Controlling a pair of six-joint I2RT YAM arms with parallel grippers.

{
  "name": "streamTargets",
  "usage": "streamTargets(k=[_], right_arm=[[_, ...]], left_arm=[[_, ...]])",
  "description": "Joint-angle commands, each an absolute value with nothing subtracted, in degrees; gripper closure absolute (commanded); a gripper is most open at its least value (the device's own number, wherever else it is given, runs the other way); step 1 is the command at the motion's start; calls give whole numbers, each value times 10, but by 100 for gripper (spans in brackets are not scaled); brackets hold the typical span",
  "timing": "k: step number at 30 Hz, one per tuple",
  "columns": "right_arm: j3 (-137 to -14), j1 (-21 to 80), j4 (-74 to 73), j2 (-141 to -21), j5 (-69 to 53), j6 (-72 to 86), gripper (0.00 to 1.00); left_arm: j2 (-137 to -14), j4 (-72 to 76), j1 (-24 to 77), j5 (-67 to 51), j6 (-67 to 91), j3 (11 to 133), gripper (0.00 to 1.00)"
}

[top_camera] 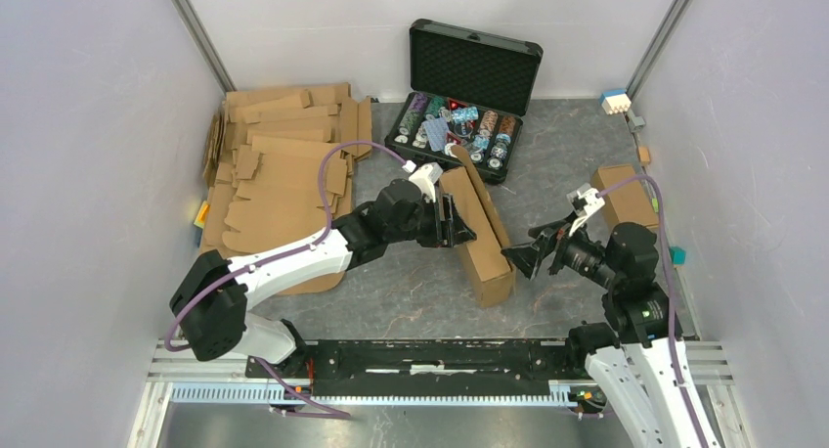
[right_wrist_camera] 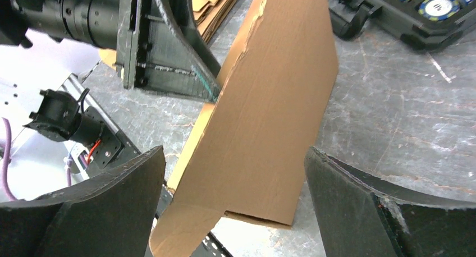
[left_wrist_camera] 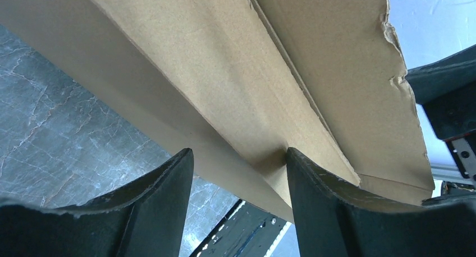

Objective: Fold the paper box

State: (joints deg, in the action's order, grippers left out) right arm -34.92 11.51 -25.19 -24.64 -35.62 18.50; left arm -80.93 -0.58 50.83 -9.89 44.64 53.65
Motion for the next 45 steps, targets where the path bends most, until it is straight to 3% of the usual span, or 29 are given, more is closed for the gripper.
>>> streamTargets(k=[1, 6, 17, 29, 41, 45], right_arm=[[-410, 117, -247, -281, -324, 173, 2], [-436, 125, -237, -333, -331, 171, 2], [-530, 275, -284, -482, -152, 131, 2], [-560, 420, -402, -523, -45, 88, 2], [-616, 555, -462, -606, 145, 126, 2], [-609, 554, -471, -597, 177, 121, 12]], left_arm=[[-818, -60, 513, -66, 441, 540, 32], [-818, -64, 514, -61, 440, 543, 32], [-816, -59, 513, -47, 445, 546, 32], [-827, -53, 513, -47, 450, 553, 31], [-830, -41, 526, -17, 494, 546, 28], [-807, -58, 525, -2, 483, 543, 26]])
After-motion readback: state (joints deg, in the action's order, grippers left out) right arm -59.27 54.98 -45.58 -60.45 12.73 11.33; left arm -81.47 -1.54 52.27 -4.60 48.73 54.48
